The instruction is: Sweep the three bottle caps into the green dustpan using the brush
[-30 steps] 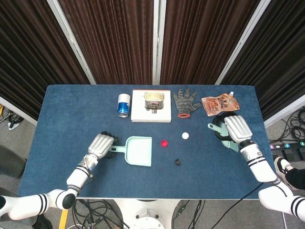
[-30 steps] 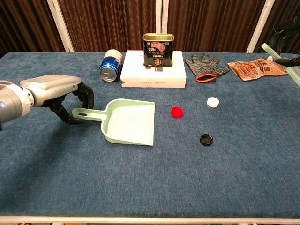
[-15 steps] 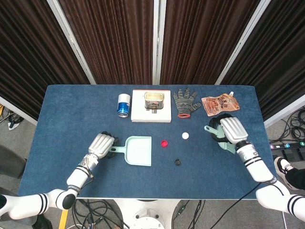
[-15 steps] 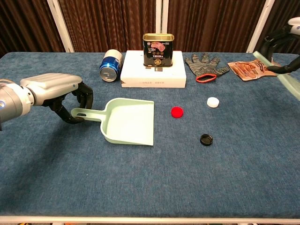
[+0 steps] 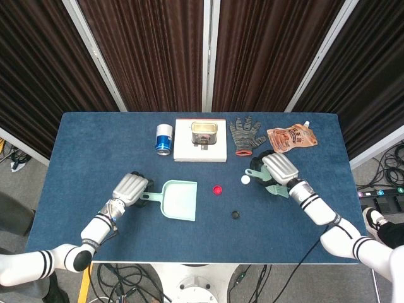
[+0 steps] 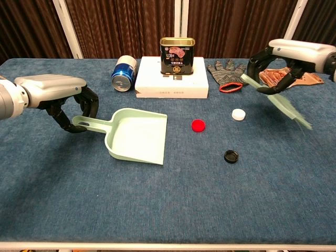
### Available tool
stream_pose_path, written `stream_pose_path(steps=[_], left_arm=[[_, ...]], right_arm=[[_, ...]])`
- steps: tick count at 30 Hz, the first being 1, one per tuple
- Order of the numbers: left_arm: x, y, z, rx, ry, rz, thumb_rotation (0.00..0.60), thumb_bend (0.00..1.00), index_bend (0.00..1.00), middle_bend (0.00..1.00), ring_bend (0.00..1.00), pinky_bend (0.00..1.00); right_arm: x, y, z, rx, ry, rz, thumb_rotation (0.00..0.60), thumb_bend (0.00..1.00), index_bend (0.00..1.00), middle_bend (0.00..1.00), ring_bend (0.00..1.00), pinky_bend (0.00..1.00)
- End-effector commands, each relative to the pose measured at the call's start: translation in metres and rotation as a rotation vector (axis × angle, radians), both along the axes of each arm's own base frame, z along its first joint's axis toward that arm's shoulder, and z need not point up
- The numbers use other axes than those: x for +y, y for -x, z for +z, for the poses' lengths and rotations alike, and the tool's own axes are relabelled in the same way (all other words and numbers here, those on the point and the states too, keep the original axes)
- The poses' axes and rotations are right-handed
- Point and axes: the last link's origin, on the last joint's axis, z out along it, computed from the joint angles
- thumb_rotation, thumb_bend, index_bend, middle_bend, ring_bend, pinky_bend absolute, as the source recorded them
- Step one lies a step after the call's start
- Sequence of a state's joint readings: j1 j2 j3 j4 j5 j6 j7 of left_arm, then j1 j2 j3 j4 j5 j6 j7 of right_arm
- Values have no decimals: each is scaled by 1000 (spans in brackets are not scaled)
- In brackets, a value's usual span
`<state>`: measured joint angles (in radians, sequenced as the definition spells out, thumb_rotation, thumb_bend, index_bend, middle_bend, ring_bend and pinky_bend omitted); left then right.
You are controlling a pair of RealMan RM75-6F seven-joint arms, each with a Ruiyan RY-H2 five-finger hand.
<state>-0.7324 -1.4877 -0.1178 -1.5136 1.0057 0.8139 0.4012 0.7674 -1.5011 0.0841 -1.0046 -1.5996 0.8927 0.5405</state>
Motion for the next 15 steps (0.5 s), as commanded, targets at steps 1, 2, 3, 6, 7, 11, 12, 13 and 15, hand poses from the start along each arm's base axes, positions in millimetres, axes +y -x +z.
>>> stream_pose_path(steps=[1, 2, 3, 6, 7, 11, 12, 13, 15], left_arm=[[4, -2, 1, -2, 13, 14, 600, 342, 514, 516, 351, 261], [6, -2, 1, -4, 17, 20, 600, 342, 514, 516, 351, 261], [7, -3, 1, -5, 22, 24, 600, 342, 514, 516, 351, 261], [9, -5, 1, -5, 33, 30, 600, 342, 514, 516, 351, 261], [10, -5, 1, -5, 36, 30, 600, 342, 514, 516, 351, 261], [11, -7, 0, -1, 45, 30, 600, 342, 514, 516, 351, 261], [11, -7, 0, 0, 46, 31, 600, 342, 514, 516, 351, 261], [11, -7, 0, 0, 46, 32, 600, 342, 514, 516, 351, 261], [12, -7, 0, 0, 47, 32, 600, 341, 514, 515, 351, 261]], right_arm=[[-6, -15, -23, -30, -45, 82, 600, 544, 753, 636, 301, 247], [-7, -17, -28, -36, -52, 94, 600, 545, 754, 637, 301, 247], [-8, -18, -31, -41, -59, 101, 600, 545, 754, 637, 301, 247], [-9, -24, -40, -64, -77, 129, 600, 547, 755, 638, 301, 247], [-9, -26, -43, -73, -83, 138, 600, 547, 756, 639, 301, 248], [-4, -32, -54, -113, -115, 167, 600, 548, 757, 640, 301, 248], [-3, -33, -56, -123, -122, 171, 600, 548, 757, 640, 301, 248], [-1, -34, -57, -133, -129, 176, 600, 548, 758, 640, 301, 248], [3, -37, -62, -159, -146, 183, 600, 548, 758, 641, 302, 248]])
